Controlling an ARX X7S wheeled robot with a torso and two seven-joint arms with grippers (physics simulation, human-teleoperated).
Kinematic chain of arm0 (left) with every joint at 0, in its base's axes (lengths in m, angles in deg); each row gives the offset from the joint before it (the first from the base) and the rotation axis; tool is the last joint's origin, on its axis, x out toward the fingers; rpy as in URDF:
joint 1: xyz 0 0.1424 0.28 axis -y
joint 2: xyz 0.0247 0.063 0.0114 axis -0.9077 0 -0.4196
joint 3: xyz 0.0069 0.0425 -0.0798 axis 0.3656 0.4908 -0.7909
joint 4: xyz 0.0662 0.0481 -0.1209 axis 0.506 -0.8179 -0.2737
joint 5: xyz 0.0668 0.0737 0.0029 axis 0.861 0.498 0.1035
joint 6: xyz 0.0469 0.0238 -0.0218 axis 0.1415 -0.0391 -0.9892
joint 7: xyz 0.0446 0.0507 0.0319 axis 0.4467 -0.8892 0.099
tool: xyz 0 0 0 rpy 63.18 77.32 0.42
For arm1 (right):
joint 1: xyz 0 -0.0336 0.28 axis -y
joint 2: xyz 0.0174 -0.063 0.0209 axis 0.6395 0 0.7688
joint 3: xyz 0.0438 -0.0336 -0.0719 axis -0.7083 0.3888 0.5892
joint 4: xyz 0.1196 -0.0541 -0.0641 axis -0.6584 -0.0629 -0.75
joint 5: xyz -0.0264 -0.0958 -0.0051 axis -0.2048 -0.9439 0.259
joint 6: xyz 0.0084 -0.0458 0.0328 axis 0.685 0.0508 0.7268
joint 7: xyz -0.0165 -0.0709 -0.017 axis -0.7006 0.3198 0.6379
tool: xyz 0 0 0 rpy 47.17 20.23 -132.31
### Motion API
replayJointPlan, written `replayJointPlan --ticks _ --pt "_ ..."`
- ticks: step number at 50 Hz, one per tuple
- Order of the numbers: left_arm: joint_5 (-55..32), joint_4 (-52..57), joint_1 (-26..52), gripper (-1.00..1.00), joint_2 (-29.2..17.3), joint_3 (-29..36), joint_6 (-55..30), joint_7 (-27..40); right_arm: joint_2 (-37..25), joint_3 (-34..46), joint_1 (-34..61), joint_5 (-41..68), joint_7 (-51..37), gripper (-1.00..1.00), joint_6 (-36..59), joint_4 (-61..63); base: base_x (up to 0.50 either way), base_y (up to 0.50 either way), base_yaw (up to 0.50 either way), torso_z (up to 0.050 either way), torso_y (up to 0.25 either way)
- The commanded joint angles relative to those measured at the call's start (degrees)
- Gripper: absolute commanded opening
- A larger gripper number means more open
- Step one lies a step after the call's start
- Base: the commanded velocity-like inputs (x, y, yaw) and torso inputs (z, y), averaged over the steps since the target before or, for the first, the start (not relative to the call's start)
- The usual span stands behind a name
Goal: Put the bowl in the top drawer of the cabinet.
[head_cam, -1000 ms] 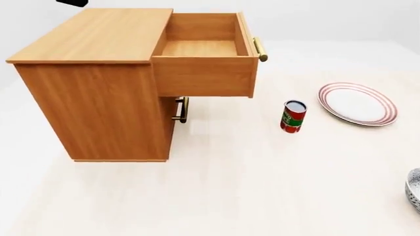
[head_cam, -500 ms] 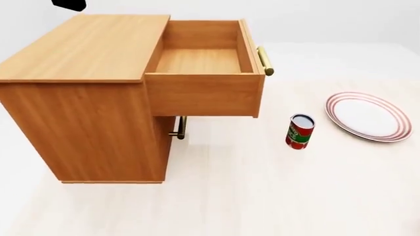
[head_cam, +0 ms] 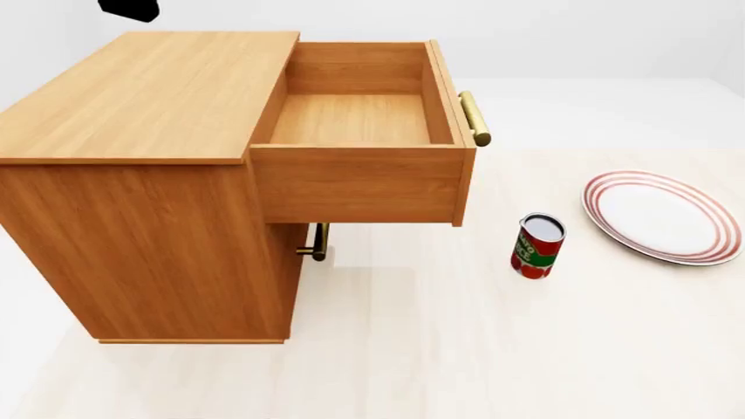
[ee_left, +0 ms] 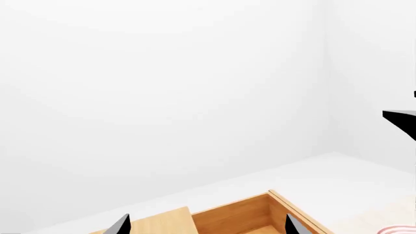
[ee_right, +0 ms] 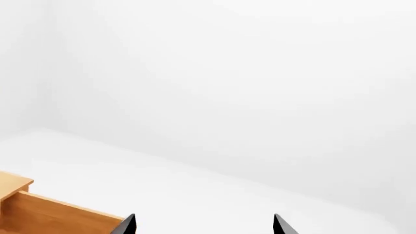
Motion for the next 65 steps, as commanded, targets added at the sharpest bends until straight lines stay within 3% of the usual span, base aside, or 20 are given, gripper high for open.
replayJointPlan --ticks 1,17,23,28,33,40,53,65 --pt "0.0 0.2 -0.5 1.0 -0.7 0.3 1.1 -0.6 -5.6 1.1 1.4 0.6 0.5 1.0 6.8 3.8 0.0 0.0 0.0 0.0 0.0" --pt "1.5 0.2 -0.6 1.0 -1.1 0.9 2.3 -2.1 -20.7 15.6 14.6 3.7 13.7 1.0 24.0 8.8 0.0 0.0 0.0 0.0 0.0" --pt "2.3 0.1 -0.4 1.0 -1.0 1.2 2.8 -2.8 -30.5 35.6 25.6 36.7 -1.4 1.0 24.6 7.6 0.0 0.0 0.0 0.0 0.0" --pt "1.5 0.4 -0.3 1.0 -1.3 1.2 3.1 -2.4 -35.2 52.4 34.6 49.9 -3.8 1.0 24.7 8.1 0.0 0.0 0.0 0.0 0.0" --pt "2.2 0.5 -0.7 1.0 -1.6 1.1 3.6 -3.0 -38.1 59.0 34.7 44.6 2.7 1.0 24.7 11.4 0.0 0.0 0.0 0.0 0.0" --pt "1.6 0.4 -0.6 1.0 -2.0 1.1 4.2 -2.5 -40.6 64.2 34.7 43.1 3.9 1.0 24.7 12.7 0.0 0.0 0.0 0.0 0.0" --pt "4.5 0.6 -2.0 1.0 -2.2 1.4 5.4 -4.8 -49.2 74.2 34.7 13.6 29.5 1.0 24.7 19.6 0.0 0.0 0.0 0.0 0.0" --pt "4.0 0.7 -2.2 1.0 -2.3 2.0 5.8 -4.4 -51.5 78.4 34.7 35.3 6.3 1.0 24.7 23.0 0.0 0.0 0.0 0.0 0.0"
